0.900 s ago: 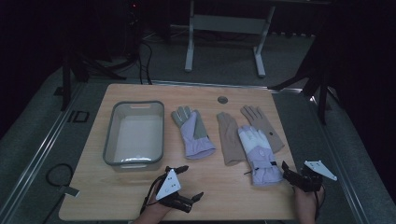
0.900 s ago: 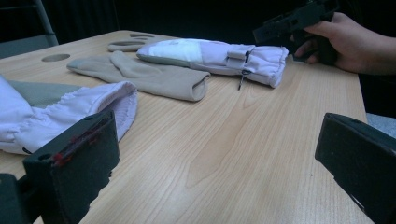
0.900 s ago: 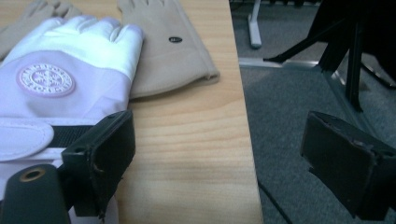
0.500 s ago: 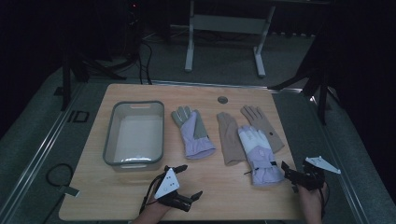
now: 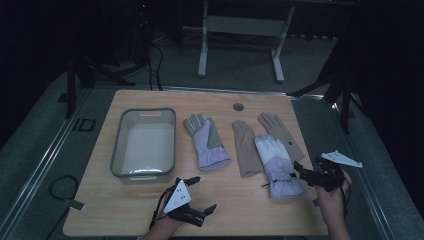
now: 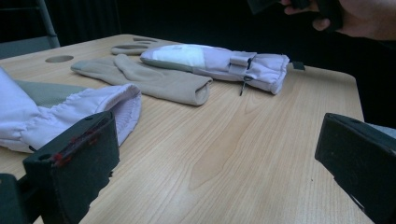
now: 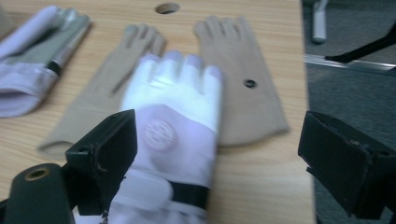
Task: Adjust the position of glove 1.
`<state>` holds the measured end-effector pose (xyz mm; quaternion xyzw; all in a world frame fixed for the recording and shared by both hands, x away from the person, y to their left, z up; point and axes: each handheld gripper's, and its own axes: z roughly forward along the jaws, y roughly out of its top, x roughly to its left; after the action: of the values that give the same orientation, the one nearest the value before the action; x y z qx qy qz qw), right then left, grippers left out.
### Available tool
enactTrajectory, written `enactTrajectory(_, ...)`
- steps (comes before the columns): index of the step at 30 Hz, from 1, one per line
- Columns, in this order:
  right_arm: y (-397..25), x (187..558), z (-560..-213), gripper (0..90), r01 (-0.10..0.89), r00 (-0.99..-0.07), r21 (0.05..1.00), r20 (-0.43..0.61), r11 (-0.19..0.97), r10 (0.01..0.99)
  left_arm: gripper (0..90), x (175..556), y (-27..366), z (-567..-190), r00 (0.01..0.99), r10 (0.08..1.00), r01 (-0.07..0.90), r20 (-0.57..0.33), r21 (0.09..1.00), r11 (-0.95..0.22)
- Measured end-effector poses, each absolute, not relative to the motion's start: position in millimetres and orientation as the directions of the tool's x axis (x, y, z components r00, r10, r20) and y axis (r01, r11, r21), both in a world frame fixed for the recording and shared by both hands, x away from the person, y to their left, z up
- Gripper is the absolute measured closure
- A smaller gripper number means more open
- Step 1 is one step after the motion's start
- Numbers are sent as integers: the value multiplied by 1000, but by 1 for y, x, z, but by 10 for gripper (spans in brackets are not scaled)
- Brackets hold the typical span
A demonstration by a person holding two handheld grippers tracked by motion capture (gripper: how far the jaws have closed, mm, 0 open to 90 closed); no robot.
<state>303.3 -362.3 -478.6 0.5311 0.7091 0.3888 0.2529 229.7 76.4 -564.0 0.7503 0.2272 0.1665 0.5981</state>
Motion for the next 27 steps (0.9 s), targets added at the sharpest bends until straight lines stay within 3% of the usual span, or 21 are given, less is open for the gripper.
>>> enactTrajectory(12,-313,325,-447,106,528,-394,824,22,207,919,0,231,77,-564,841,540,150,-36,974,-169)
enactTrajectory(27,-256,354,-429,209,497,-515,814,-3,301,857,0,230,77,-564,845,533,147,-37,975,-165)
